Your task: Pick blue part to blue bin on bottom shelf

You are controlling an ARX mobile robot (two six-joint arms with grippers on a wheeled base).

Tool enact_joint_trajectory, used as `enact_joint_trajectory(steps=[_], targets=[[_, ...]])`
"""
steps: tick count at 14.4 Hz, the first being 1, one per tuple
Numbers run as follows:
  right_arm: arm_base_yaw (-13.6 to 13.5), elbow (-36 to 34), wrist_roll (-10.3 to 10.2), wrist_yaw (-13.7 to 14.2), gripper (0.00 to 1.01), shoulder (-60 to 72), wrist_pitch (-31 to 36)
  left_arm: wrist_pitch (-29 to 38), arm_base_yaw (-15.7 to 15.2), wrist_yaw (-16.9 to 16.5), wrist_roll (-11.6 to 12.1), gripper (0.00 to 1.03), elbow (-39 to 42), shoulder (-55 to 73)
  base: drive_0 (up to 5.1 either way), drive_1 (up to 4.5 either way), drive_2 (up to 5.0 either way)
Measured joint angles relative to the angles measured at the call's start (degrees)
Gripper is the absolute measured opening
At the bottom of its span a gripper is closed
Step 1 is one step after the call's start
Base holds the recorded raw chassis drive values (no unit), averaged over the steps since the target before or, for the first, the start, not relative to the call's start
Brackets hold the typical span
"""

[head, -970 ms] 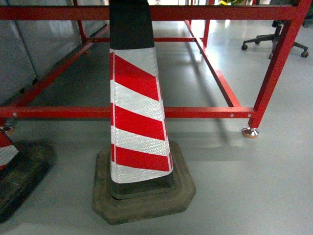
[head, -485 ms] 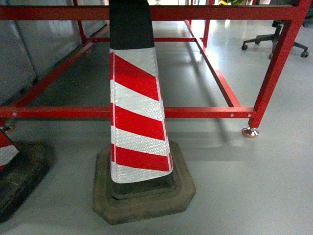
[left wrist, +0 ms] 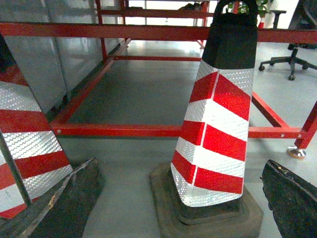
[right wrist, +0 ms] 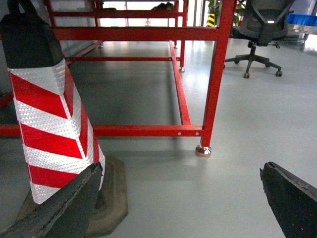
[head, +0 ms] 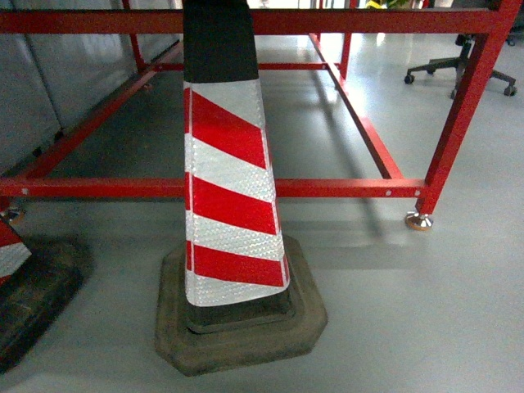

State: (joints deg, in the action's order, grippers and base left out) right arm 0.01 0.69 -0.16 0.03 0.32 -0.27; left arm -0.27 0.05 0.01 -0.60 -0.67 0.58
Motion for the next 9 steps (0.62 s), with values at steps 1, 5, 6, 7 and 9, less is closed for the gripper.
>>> enact_joint_trajectory(steps=[1, 5, 6, 7, 9], targets=[[0.0, 0.0, 0.0, 0.0, 0.98, 0.0, 0.0, 0.0, 0.0, 0.0, 0.0, 0.98, 0.0, 0.0, 0.0, 0.00, 0.0], [0.0, 0.0, 0.0, 0.0, 0.98, 0.0, 0.0, -0.1, 0.0, 0.0, 0.0, 0.98, 0.0, 0.0, 0.0, 0.00, 0.0], [0.0, 0.0, 0.0, 0.0, 0.98, 0.0, 0.0, -0.1, 0.0, 0.0, 0.0, 0.98, 0.0, 0.0, 0.0, 0.00, 0.0], [0.0, 0.0, 0.1, -0.1, 0.98, 0.0, -0.1, 0.0, 0.0, 0.2, 0.0, 0.98, 0.0, 0.0, 0.0, 0.00, 0.0], [0.0, 0.0, 0.0, 0.1, 0.98, 0.0, 0.0, 0.0, 0.0, -0.1, 0.1, 0.98, 0.0, 0.0, 0.0, 0.00, 0.0]])
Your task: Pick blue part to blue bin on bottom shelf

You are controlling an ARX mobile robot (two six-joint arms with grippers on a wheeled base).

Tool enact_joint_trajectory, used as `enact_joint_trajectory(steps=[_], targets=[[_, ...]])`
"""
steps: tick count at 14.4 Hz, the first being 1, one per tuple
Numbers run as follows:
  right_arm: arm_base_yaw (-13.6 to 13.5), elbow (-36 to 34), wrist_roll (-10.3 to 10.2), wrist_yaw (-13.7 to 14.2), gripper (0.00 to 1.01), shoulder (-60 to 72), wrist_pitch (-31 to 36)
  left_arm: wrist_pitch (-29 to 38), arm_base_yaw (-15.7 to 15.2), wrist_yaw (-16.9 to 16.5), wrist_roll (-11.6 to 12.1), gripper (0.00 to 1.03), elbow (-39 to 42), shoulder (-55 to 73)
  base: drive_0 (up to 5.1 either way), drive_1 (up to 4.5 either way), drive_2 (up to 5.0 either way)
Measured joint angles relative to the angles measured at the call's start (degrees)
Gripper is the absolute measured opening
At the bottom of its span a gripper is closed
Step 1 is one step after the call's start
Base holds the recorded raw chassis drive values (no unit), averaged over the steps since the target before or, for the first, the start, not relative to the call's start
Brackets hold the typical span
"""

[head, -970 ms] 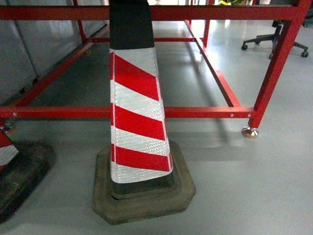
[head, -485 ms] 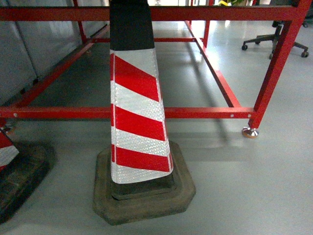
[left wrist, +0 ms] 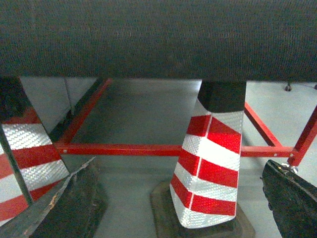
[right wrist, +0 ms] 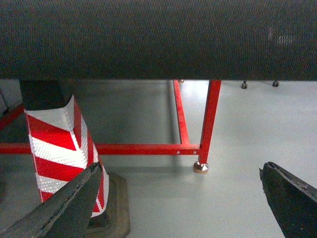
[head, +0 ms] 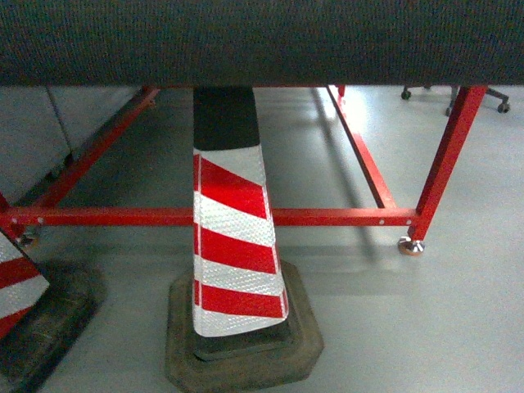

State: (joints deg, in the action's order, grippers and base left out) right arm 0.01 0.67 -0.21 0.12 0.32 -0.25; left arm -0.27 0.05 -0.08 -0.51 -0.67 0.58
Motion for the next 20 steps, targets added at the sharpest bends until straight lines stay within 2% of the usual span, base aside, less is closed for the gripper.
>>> enact_joint_trajectory(steps=[20], targets=[[0.0, 0.0, 0.0, -0.1, 0.98, 0.0, 0.5, 0.3, 0.0, 0.1, 0.5, 0.98, 0.0, 0.0, 0.0, 0.00, 0.0]])
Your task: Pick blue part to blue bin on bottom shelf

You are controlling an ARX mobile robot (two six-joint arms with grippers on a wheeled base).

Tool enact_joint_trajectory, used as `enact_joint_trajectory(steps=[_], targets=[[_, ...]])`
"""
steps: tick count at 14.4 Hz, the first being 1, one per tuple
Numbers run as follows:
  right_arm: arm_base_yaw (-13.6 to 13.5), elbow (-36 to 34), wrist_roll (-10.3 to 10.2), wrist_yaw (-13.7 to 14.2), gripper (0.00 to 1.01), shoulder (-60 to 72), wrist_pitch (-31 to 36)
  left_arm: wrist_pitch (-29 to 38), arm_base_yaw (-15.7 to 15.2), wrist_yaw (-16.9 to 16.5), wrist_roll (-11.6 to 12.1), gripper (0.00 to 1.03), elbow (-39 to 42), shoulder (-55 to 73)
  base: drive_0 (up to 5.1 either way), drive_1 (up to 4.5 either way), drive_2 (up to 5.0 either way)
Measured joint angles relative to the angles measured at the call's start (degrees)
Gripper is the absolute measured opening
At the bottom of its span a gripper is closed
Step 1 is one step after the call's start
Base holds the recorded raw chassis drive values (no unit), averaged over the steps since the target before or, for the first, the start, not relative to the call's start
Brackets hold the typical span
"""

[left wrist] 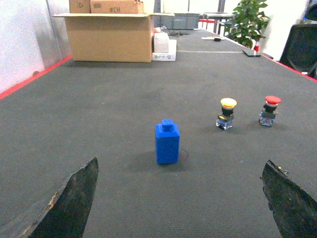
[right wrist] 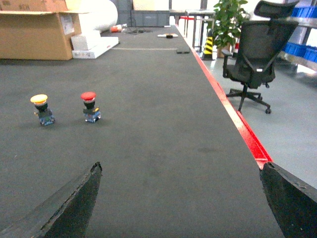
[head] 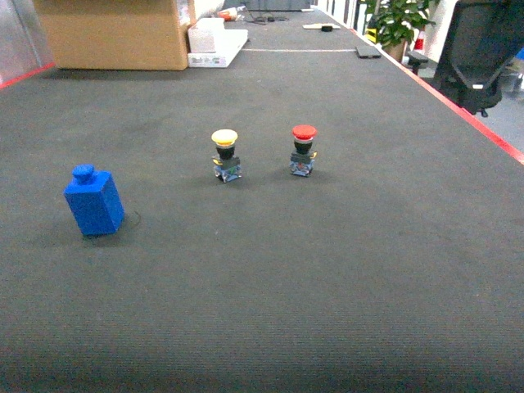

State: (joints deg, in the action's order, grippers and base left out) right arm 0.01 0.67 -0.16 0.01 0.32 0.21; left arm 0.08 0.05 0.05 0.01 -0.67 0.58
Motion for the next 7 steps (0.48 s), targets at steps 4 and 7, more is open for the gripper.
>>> enact_joint_trajectory(steps=[4, 7], targets=[[0.0, 0.0, 0.0, 0.0, 0.98, 0.0, -0.5, -0.3, 0.0, 0.0, 0.0, 0.98, 0.0, 0.0, 0.0, 0.00, 0.0], [0.0, 0.0, 0.0, 0.0, 0.98, 0.0, -0.5, -0.3, 0.0, 0.0, 0.0, 0.98, 0.0, 0.0, 0.0, 0.00, 0.0]])
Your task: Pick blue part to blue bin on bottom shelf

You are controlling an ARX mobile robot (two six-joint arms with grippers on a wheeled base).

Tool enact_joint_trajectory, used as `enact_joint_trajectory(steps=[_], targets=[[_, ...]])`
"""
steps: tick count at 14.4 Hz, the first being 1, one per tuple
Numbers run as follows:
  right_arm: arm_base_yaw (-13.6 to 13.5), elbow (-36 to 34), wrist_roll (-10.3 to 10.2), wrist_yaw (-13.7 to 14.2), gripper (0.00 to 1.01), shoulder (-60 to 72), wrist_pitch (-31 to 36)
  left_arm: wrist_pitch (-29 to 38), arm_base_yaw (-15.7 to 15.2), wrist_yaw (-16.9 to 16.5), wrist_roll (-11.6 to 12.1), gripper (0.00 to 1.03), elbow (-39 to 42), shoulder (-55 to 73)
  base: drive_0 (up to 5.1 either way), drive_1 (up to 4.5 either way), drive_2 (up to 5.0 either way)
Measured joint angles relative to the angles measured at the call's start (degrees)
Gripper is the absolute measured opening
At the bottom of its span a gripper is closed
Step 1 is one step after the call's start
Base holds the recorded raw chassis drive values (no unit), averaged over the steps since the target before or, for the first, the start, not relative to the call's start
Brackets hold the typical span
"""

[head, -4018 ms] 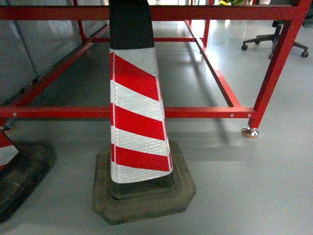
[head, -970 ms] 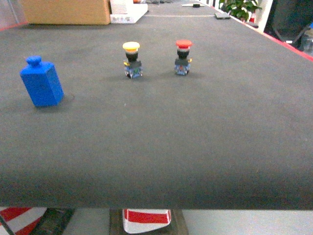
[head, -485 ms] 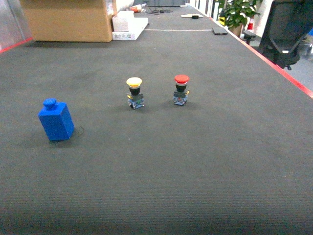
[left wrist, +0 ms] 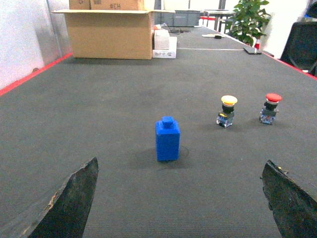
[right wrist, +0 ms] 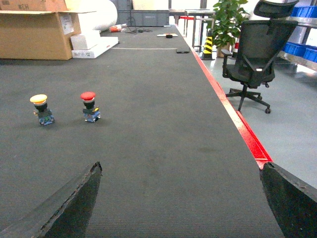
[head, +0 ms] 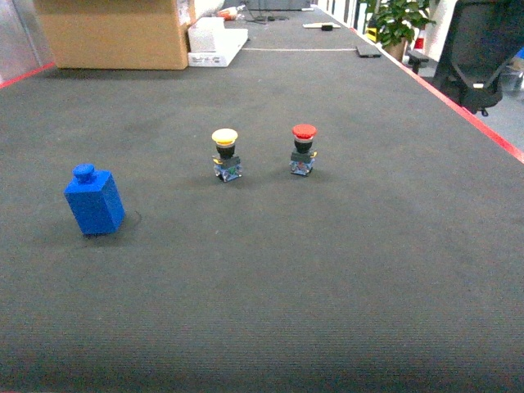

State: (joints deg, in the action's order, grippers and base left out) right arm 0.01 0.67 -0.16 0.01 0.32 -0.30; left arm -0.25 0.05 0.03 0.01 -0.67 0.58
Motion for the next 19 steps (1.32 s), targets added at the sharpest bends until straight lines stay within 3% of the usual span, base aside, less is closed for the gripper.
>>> enact_joint_trajectory(steps=[3, 4, 5, 6, 8, 10, 13, 19], targets=[[0.0, 0.0, 0.0, 0.0, 0.98, 0.0, 0.0, 0.0, 0.0, 0.0, 0.0, 0.98, 0.0, 0.0, 0.0, 0.00, 0.0], [0.0, 0.0, 0.0, 0.0, 0.98, 0.0, 0.0, -5.3, 2.7, 6.8, -2.2, 0.98, -1.6, 2.6, 0.0, 0.00, 0.0], [0.0, 0.0, 0.0, 0.0, 0.98, 0.0, 0.0, -1.7, 4.2, 14.0, -4.5, 0.98, -1.4, 11.1, 0.0, 0.00, 0.0], [0.0, 0.0, 0.0, 0.0, 0.98, 0.0, 0.1, 7.4, 2.0, 15.1, -4.6, 0.98, 0.0, 21.1, 0.0, 0.00, 0.0], [0.0, 0.0, 0.0, 0.0, 0.98, 0.0, 0.0, 31.3, -0.3, 10.4, -4.5, 0.98, -2.7, 46.5, 0.0, 0.00, 0.0], [0.0, 0.0, 0.0, 0.0, 0.98, 0.0, 0.0, 46.3, 0.6, 6.5, -4.2, 0.98, -12.2, 69.5, 0.0, 0.00, 0.0], [0.0, 0.0, 0.0, 0.0, 0.98, 0.0, 0.0, 48.0, 2.4, 3.5, -4.0, 0.98, -21.9, 89.1, 0.0, 0.00, 0.0], [0.0, 0.0, 0.0, 0.0, 0.98, 0.0, 0.0, 49.6, 1.6, 2.5, -3.0, 0.98, -39.2, 113.4, 0.0, 0.00, 0.0]])
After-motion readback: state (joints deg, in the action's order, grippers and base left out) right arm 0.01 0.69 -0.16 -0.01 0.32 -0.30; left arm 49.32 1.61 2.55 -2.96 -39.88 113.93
